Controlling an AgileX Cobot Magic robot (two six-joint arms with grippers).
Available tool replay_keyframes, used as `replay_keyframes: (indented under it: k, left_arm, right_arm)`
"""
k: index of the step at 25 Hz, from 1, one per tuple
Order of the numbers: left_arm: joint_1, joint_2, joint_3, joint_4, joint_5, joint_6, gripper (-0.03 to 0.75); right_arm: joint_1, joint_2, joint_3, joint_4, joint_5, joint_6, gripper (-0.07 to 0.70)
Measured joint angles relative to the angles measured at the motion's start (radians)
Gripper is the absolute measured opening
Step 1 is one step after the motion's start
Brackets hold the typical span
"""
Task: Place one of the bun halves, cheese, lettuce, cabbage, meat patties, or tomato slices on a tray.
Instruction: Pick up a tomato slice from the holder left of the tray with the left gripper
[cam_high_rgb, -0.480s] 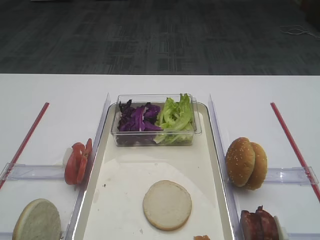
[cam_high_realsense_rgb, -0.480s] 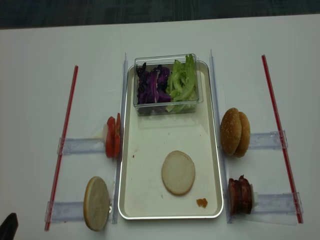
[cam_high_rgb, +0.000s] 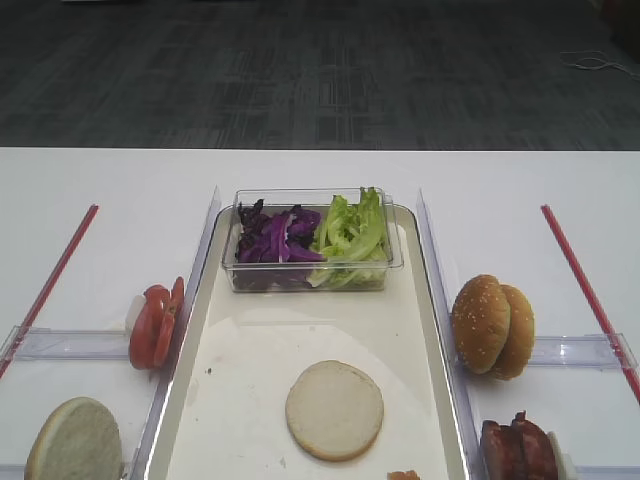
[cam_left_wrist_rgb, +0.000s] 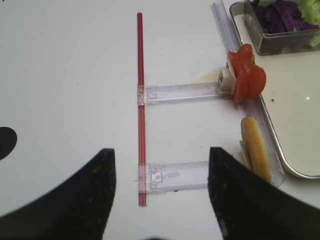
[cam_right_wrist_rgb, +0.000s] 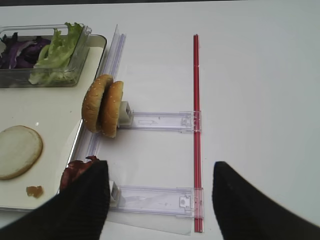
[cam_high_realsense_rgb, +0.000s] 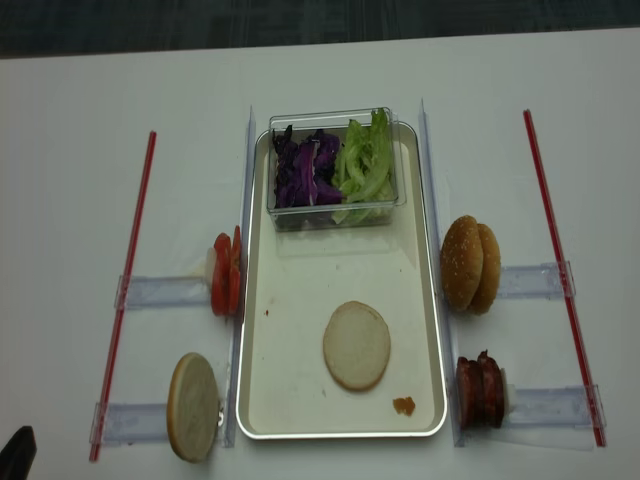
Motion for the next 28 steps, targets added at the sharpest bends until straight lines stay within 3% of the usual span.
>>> replay_keyframes:
  k: [28]
  left_arm:
    - [0.000,0.000,0.000,0.000,0.000,0.000,0.420]
  right_arm:
    - [0.000,0.000,0.000,0.000,0.000,-0.002,0.454]
